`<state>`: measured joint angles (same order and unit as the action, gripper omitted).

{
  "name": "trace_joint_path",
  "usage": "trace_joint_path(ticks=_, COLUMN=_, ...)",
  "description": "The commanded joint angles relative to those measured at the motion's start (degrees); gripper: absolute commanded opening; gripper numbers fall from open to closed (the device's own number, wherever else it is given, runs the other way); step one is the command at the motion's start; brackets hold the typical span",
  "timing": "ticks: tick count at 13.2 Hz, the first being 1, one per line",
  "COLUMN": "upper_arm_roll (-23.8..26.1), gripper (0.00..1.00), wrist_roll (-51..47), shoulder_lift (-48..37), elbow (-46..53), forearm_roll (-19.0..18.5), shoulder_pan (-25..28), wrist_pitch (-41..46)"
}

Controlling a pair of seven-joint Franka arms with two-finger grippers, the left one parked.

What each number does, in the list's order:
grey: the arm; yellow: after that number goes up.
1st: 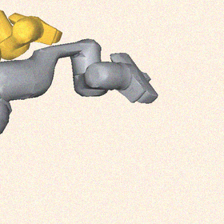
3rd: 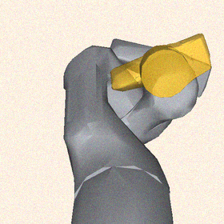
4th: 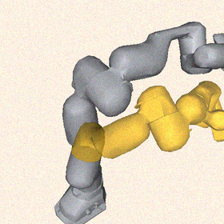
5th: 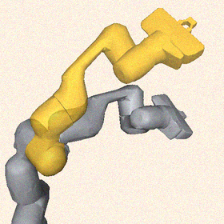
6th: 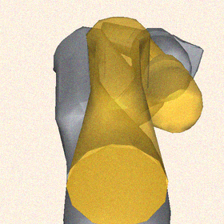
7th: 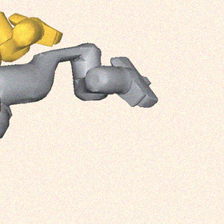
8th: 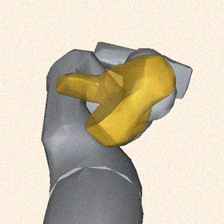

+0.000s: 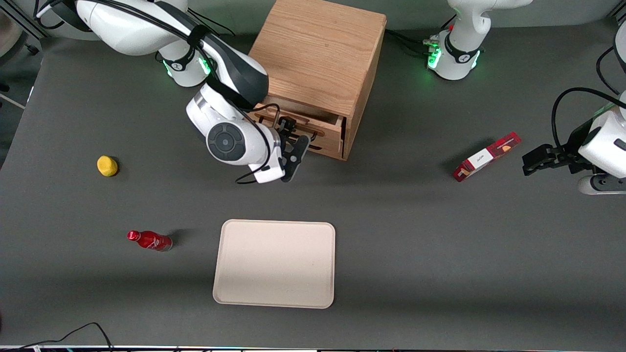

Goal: Close top drawer
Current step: 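Push the open drawer into the cabinet with the right gripper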

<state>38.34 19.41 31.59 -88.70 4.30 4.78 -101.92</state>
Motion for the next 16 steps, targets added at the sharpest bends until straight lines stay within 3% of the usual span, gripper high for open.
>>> trace_joint_path(ticks=1, upper_arm_roll=1.1, gripper=1.0, wrist_roll=-1.3, shoulder_lift=-2.8, elbow=-4.3, forearm_roll=1.4, shoulder_pan=-0.9, wrist_pitch=-2.3)
trace_joint_path(ticks=16, upper_arm_roll=4.1, gripper=1.0, wrist_roll=-3.6, shoulder_lift=-3.2, elbow=-1.2, forearm_roll=1.5, shoulder_pan=-1.3, wrist_pitch=0.3)
